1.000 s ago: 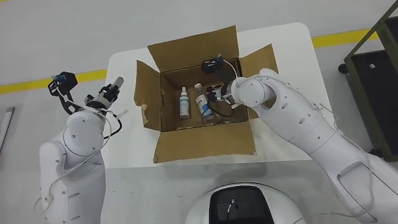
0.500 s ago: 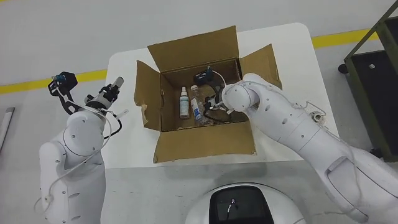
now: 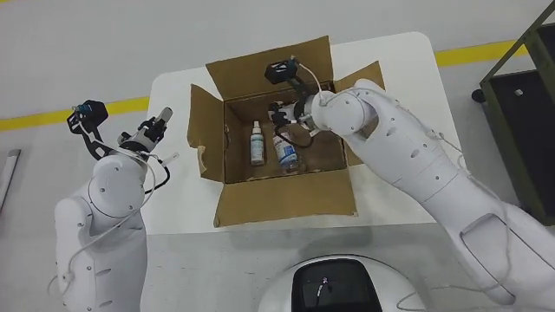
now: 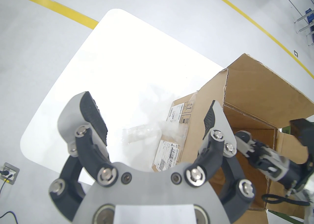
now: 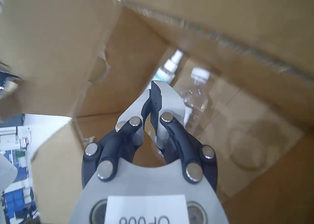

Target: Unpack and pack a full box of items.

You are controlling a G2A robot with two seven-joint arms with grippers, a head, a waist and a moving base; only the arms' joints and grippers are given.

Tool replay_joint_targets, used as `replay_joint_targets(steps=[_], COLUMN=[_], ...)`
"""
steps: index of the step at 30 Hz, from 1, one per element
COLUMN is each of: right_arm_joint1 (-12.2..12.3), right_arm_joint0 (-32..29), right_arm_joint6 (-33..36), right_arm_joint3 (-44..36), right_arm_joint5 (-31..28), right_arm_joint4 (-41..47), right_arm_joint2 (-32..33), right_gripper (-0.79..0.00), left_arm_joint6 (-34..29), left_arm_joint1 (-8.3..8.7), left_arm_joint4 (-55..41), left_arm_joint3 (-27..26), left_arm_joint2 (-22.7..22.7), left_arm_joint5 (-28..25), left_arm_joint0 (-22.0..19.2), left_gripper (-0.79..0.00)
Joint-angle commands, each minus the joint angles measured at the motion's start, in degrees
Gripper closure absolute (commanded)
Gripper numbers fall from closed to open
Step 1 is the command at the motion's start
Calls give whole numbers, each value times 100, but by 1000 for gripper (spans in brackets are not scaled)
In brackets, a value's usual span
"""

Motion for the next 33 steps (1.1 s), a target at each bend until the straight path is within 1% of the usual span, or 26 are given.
replay_joint_targets(steps=[1,4,6,8,12,15,20,22,23,27,28,29,33], right_arm_joint1=[194,492,640,763,957,1079,1246,1307,1342,1460,1475,1479,1479], right_arm_joint0=[-346,-1066,-1550,-1958,-2612,-3030,-3610,-3790,-3880,-4375,-4478,-4499,-4499], right_arm_joint6=[110,496,737,1056,1781,2364,3369,3864,4069,4069,4069,4069,4069], right_arm_joint3=[-873,-2294,-3175,-3871,-4900,-5474,-6138,-6296,-6347,-6286,-6231,-6243,-6243], right_arm_joint5=[118,233,283,297,445,447,164,-24,-148,-377,-290,-165,-165], right_arm_joint4=[-91,-503,-638,-882,-1495,-1969,-2626,-2836,-3075,-3649,-3669,-3645,-3645], right_arm_joint2=[600,1527,2140,2671,3591,4217,5031,5248,5345,5441,5407,5409,5409], right_gripper=[0,0,0,0,0,0,0,0,0,0,0,0,0], left_arm_joint6=[0,0,0,0,0,0,0,0,0,0,0,0,0], left_arm_joint1=[0,0,0,0,0,0,0,0,0,0,0,0,0], left_arm_joint4=[0,0,0,0,0,0,0,0,0,0,0,0,0], left_arm_joint3=[0,0,0,0,0,0,0,0,0,0,0,0,0], left_arm_joint2=[0,0,0,0,0,0,0,0,0,0,0,0,0], left_arm_joint5=[0,0,0,0,0,0,0,0,0,0,0,0,0], left_arm_joint0=[0,0,0,0,0,0,0,0,0,0,0,0,0], left_gripper=[-785,-785,-785,-785,-785,-785,-785,-785,-785,-785,-785,-785,-785])
